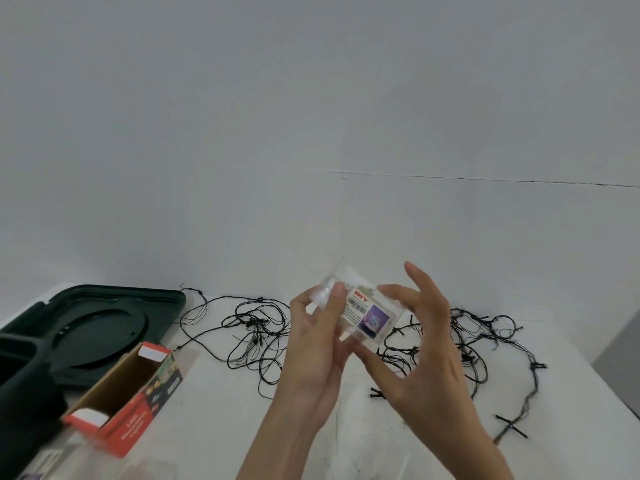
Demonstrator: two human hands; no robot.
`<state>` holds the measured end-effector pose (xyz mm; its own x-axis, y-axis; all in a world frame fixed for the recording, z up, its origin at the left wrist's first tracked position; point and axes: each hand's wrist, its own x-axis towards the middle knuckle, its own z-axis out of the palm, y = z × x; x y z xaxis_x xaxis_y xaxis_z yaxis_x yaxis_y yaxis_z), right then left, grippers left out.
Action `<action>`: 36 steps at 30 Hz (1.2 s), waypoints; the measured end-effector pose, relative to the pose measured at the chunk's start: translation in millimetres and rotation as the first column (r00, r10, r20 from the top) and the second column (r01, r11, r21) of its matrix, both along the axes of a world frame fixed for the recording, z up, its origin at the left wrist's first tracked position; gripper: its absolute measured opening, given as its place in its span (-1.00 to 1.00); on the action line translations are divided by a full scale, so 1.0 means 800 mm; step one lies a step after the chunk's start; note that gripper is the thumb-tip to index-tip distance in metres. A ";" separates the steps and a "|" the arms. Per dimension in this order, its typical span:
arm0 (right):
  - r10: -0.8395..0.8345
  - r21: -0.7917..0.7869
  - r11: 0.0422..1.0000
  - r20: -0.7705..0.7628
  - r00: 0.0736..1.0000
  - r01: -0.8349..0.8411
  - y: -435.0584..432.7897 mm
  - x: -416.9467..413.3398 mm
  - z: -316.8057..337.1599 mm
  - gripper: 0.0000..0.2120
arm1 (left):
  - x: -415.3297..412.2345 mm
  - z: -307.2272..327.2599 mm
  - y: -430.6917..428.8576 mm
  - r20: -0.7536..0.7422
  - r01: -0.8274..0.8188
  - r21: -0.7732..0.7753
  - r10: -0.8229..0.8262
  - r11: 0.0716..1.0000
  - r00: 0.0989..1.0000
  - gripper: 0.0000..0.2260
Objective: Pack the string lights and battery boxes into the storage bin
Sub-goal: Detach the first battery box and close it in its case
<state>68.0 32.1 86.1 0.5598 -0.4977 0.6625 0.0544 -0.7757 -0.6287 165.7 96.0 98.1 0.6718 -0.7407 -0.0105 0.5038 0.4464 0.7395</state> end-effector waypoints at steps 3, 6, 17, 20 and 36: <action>0.110 0.091 0.990 -0.005 0.994 -0.109 -0.011 -0.013 0.001 -0.12 | 0.015 -0.005 0.012 0.384 -0.084 0.121 0.031 0.989 0.923 -0.52; 0.253 0.196 0.951 -0.045 0.967 -0.239 -0.022 -0.026 0.008 -0.11 | 0.032 0.003 0.034 0.746 -0.064 0.253 -0.153 0.965 0.648 -0.30; 0.129 0.022 0.991 -0.409 0.903 -0.131 -0.021 -0.027 0.007 -0.19 | 0.048 0.006 0.049 0.948 -0.255 0.304 -0.266 0.918 0.174 -0.48; 0.064 -0.042 0.995 -0.397 0.916 -0.088 -0.019 -0.023 0.003 -0.42 | 0.050 -0.001 0.055 0.940 -0.260 0.336 -0.308 0.905 0.145 -0.48; 0.226 0.161 0.974 -0.639 0.736 -0.159 0.015 -0.001 -0.064 -0.12 | 0.094 -0.097 0.109 0.801 -0.676 0.508 -0.581 0.533 0.144 -0.44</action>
<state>66.9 43.9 34.9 0.9273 -0.3693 0.0608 -0.2503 -0.7327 -0.6329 240.8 183.3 20.8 0.6051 -0.7789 0.1648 -0.7638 -0.5094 0.3965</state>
